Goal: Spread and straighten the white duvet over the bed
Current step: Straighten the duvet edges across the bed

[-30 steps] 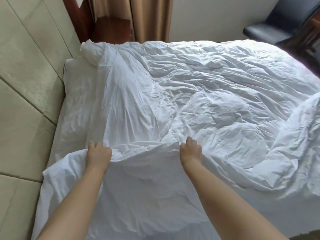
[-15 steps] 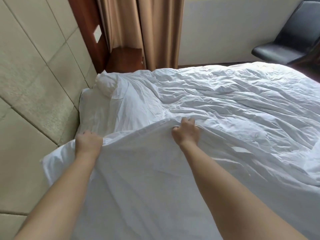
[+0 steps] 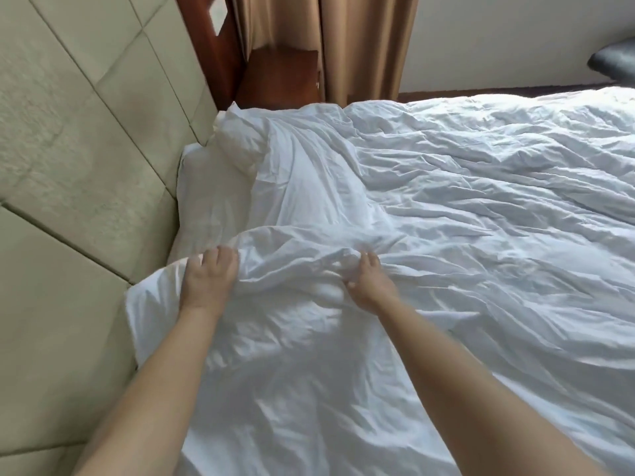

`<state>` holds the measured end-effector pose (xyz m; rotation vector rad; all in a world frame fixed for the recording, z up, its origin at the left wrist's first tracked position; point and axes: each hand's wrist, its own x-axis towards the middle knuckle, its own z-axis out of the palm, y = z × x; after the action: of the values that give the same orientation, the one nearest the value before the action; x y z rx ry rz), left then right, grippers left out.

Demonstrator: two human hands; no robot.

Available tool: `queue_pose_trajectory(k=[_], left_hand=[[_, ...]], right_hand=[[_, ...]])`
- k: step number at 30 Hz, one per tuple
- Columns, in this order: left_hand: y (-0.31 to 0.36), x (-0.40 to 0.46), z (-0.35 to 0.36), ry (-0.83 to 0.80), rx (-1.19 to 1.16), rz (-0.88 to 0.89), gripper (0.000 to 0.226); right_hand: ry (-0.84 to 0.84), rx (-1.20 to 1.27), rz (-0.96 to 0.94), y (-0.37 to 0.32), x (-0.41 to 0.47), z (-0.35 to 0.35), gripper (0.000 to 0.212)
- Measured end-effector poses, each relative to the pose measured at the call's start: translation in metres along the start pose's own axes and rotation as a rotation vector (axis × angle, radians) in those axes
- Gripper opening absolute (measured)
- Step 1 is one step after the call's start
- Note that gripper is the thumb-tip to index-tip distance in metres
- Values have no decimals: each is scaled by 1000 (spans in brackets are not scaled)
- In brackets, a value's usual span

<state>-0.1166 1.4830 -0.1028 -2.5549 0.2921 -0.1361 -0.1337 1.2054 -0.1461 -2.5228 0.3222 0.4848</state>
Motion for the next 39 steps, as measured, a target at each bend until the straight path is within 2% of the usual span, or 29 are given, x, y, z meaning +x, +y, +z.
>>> queue_pose_trajectory(k=[3, 6, 8, 11, 13, 16, 19, 22, 24, 27, 28, 30, 32, 33, 35, 37, 39], left_hand=[[8, 8, 8, 48, -135, -55, 33], [17, 16, -1, -56, -552, -378, 38], [27, 24, -1, -94, -761, -467, 50], [48, 27, 2, -174, -795, -176, 86], [58, 22, 13, -294, -715, -99, 97], [56, 25, 23, -313, -594, -189, 83], [48, 39, 16, -314, -600, -235, 44], [31, 55, 7, -184, -590, -324, 29], [15, 75, -1, -45, -604, -392, 21], [-7, 112, -24, 220, -622, -399, 8], [-14, 123, -32, 231, -634, -394, 9], [-18, 143, -45, 148, -692, -401, 28], [-12, 153, -50, 23, -733, -448, 57], [-5, 153, -51, 6, -729, -472, 64], [14, 149, -46, 116, -660, -438, 51], [32, 143, -33, 254, -572, -268, 31], [49, 138, -20, 355, -506, -72, 24]], right_hand=[[180, 19, -4, -8, 11, -3, 67], [273, 79, 19, -19, 22, -7, 65], [244, 83, 27, -20, 28, -8, 68], [114, 49, 66, -13, 36, -8, 80], [31, 10, 72, -9, 42, -10, 82], [-49, -16, 96, -5, 47, -13, 72], [-41, -139, 91, -3, 46, -13, 42], [148, -31, 109, -19, 47, -27, 27], [301, 36, 75, -40, 54, -54, 24], [504, 100, -16, -66, 68, -98, 22], [536, 127, -51, -70, 74, -108, 22], [488, 159, -99, -71, 87, -119, 32], [341, 207, -89, -66, 95, -112, 60], [288, 238, -87, -64, 96, -102, 75], [278, 256, -107, -57, 93, -75, 87], [301, 202, -98, -48, 94, -46, 79], [149, 91, -53, -36, 98, -20, 65]])
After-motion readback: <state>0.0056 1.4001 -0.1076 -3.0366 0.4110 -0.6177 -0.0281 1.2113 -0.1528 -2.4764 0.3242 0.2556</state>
